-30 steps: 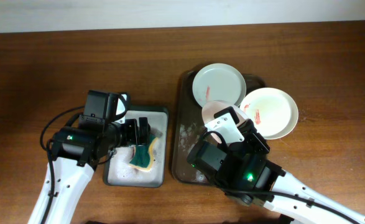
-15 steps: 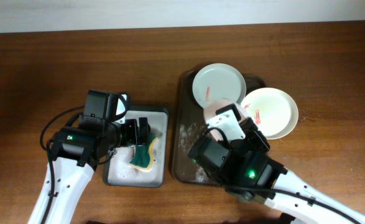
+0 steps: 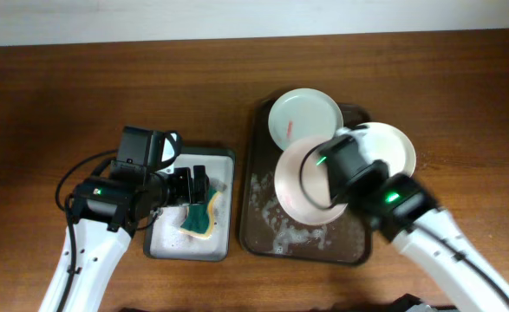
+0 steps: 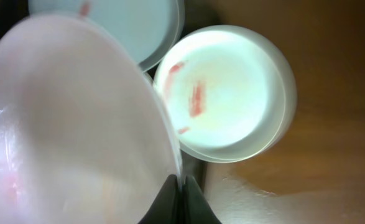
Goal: Clean dirty plates on tray and stack at the side
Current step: 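Carry the cleaned plate right and set it on the table, then slide the right-rear plate forward on the tray with the right gripper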
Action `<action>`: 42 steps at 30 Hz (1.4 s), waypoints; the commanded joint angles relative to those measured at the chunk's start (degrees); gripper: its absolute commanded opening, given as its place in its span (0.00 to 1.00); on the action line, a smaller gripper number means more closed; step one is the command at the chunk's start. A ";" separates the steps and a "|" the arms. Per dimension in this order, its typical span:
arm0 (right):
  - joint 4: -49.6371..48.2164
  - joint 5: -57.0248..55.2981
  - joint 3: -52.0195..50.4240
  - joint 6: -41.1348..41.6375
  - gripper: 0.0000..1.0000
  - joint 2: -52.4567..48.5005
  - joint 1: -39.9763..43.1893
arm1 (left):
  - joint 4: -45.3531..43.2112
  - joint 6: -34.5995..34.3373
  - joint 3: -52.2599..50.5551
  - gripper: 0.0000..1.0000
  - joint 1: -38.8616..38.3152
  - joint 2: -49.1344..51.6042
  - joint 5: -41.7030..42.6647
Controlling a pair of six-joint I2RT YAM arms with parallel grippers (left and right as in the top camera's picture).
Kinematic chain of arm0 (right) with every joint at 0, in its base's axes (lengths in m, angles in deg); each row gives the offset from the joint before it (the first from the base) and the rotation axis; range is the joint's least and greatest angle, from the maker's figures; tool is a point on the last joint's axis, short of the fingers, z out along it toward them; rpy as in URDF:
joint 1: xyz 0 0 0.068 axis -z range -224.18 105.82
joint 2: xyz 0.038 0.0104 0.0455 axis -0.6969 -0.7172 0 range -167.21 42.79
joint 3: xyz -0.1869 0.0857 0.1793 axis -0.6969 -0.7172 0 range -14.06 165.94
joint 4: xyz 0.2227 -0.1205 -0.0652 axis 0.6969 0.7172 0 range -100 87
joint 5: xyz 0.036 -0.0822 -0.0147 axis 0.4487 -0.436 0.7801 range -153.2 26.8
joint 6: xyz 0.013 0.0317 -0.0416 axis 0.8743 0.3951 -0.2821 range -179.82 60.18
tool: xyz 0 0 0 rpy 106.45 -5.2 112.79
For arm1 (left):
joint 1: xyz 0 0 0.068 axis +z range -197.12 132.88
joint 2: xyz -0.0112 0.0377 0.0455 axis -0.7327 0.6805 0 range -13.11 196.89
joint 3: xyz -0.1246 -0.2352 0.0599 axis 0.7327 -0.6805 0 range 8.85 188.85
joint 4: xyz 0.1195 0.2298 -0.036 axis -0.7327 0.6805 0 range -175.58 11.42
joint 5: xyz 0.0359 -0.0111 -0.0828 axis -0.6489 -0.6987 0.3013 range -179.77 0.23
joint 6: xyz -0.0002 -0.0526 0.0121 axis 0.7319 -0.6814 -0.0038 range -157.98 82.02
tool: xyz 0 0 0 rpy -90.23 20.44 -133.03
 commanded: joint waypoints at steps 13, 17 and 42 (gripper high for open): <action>-7.96 29.66 3.04 2.19 0.04 -21.97 78.51 | 0.09 0.50 0.96 1.00 0.31 -0.68 -0.61; -11.78 31.67 3.06 -2.45 0.25 -27.65 78.58 | 0.11 0.50 0.96 1.00 0.31 -0.68 -0.59; -3.06 25.81 7.02 -13.42 0.04 -21.57 42.69 | 0.15 0.50 0.96 1.00 0.31 -0.68 -0.59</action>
